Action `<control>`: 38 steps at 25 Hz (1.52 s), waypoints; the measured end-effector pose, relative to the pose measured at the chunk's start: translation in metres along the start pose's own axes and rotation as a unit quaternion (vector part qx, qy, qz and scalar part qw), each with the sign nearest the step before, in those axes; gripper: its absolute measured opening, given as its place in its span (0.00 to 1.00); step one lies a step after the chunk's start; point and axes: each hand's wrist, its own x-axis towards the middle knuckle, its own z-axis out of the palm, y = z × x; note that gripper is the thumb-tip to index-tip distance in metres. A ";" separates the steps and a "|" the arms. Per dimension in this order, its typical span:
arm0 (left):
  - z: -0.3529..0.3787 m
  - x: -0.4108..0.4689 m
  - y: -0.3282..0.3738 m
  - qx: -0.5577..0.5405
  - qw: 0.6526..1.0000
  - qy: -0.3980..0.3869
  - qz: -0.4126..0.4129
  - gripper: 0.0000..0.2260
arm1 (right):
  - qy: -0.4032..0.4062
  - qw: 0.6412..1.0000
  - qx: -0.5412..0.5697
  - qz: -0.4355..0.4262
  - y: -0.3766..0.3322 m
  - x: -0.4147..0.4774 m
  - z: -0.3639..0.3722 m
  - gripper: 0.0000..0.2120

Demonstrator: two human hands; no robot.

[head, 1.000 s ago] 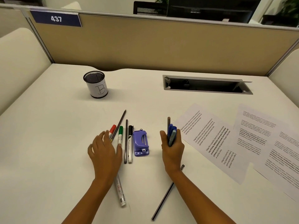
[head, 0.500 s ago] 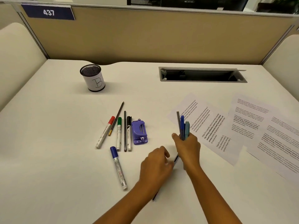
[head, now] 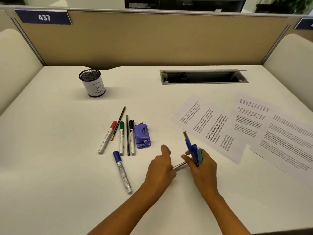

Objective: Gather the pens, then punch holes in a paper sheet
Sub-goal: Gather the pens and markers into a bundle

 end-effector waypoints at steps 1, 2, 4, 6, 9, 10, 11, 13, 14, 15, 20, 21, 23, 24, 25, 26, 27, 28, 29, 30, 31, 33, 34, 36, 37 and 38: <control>-0.004 0.001 0.001 -0.012 1.000 -0.012 0.001 0.23 | -0.026 0.996 -0.037 -0.077 0.001 -0.001 -0.004 0.14; -0.009 0.003 0.003 -0.028 0.999 -0.026 -0.004 0.24 | -0.064 0.981 -0.093 -0.158 0.001 0.000 -0.007 0.15; -0.019 0.007 0.004 -0.068 0.996 -0.058 -0.018 0.28 | -0.137 0.931 -0.187 -0.280 0.000 0.004 -0.013 0.19; -0.032 0.009 0.003 -0.120 0.988 -0.089 -0.031 0.32 | -0.193 0.906 -0.207 -0.315 -0.005 0.010 -0.019 0.21; -0.052 0.008 0.000 -0.242 0.960 -0.123 -0.069 0.36 | -0.213 0.893 -0.199 -0.343 -0.008 0.016 -0.020 0.20; -0.058 0.007 0.001 -0.278 0.948 -0.131 -0.084 0.35 | -0.205 0.891 -0.200 -0.353 -0.010 0.017 -0.018 0.19; -0.063 0.007 0.000 -0.320 0.932 -0.133 -0.102 0.34 | -0.190 0.888 -0.210 -0.362 -0.012 0.018 -0.015 0.16; -0.071 0.008 -0.001 -0.414 0.893 -0.109 -0.138 0.28 | -0.153 0.888 -0.236 -0.363 -0.016 0.019 -0.010 0.12; -0.075 0.009 -0.004 -0.441 0.881 -0.082 -0.150 0.24 | -0.137 0.896 -0.238 -0.350 -0.018 0.020 -0.006 0.11; -0.079 0.010 -0.007 -0.445 0.881 -0.048 -0.157 0.20 | -0.124 0.909 -0.228 -0.327 -0.020 0.021 -0.003 0.10; -0.081 -0.003 -0.045 -0.323 0.918 0.156 -0.166 0.13 | -0.035 0.992 0.037 -0.118 -0.034 0.015 0.017 0.15; -0.078 -0.009 -0.052 -0.287 0.921 0.206 -0.163 0.13 | -0.002 0.993 0.071 -0.098 -0.037 0.014 0.021 0.16; -0.069 -0.022 -0.061 -0.229 0.915 0.290 -0.160 0.13 | 0.035 0.991 0.090 -0.094 -0.039 0.012 0.029 0.16; -0.064 -0.028 -0.064 -0.205 0.913 0.314 -0.161 0.14 | 0.045 0.990 0.097 -0.092 -0.039 0.012 0.033 0.16; -0.060 -0.032 -0.067 -0.183 0.914 0.322 -0.167 0.15 | 0.052 0.989 0.111 -0.083 -0.037 0.011 0.036 0.16; -0.057 -0.036 -0.069 -0.163 0.915 0.321 -0.179 0.17 | 0.056 0.988 0.127 -0.070 -0.035 0.010 0.040 0.16; -0.054 -0.039 -0.072 -0.144 0.918 0.316 -0.191 0.19 | 0.060 0.987 0.136 -0.058 -0.032 0.008 0.044 0.16; -0.052 -0.042 -0.074 -0.130 0.922 0.307 -0.198 0.20 | 0.065 0.987 0.139 -0.050 -0.029 0.005 0.048 0.16; -0.050 -0.045 -0.074 -0.122 0.925 0.298 -0.202 0.22 | 0.069 0.987 0.139 -0.045 -0.026 0.002 0.051 0.13; -0.050 -0.047 -0.075 -0.118 0.928 0.290 -0.202 0.22 | 0.071 0.987 0.140 -0.040 -0.023 -0.002 0.054 0.11; -0.050 -0.048 -0.075 -0.114 0.931 0.282 -0.200 0.23 | 0.071 0.987 0.142 -0.034 -0.022 -0.005 0.056 0.09; -0.052 -0.049 -0.077 -0.100 0.938 0.268 -0.199 0.23 | 0.074 0.985 0.153 -0.013 -0.019 -0.008 0.060 0.09; -0.054 -0.049 -0.078 -0.093 0.940 0.260 -0.198 0.24 | 0.077 0.985 0.156 -0.006 -0.019 -0.009 0.062 0.10; -0.059 -0.049 -0.080 -0.090 0.943 0.250 -0.199 0.25 | 0.083 0.985 0.151 -0.009 -0.018 -0.008 0.065 0.11; -0.062 -0.049 -0.082 -0.095 0.943 0.248 -0.202 0.26 | 0.084 0.985 0.147 -0.017 -0.018 -0.008 0.066 0.11; -0.065 -0.049 -0.082 -0.099 0.942 0.246 -0.205 0.26 | 0.081 0.986 0.143 -0.023 -0.017 -0.009 0.067 0.11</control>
